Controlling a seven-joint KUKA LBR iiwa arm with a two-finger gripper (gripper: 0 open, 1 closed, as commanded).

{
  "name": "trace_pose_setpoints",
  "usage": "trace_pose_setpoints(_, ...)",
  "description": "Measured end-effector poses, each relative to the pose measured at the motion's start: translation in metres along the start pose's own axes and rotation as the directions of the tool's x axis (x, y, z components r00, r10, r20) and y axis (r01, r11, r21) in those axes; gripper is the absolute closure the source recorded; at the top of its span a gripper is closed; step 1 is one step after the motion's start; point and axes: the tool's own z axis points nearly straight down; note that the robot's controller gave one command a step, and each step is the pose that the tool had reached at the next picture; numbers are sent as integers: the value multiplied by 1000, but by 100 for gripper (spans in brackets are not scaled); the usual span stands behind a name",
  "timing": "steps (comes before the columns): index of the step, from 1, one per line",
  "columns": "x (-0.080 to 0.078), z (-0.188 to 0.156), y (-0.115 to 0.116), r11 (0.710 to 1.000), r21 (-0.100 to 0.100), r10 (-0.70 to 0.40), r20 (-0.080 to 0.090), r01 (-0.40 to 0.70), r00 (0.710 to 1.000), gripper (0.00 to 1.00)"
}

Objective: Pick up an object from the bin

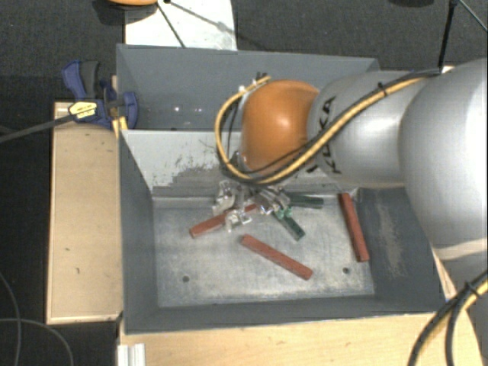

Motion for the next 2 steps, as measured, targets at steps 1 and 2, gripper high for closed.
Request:
trace_pose_setpoints(1, 1, -7, 0, 1000, -1, 1, -6, -1, 1000, 100)
trace_pose_setpoints(2, 1, -24, 0, 1000, -1, 3, -6, -3, 1000, 100)
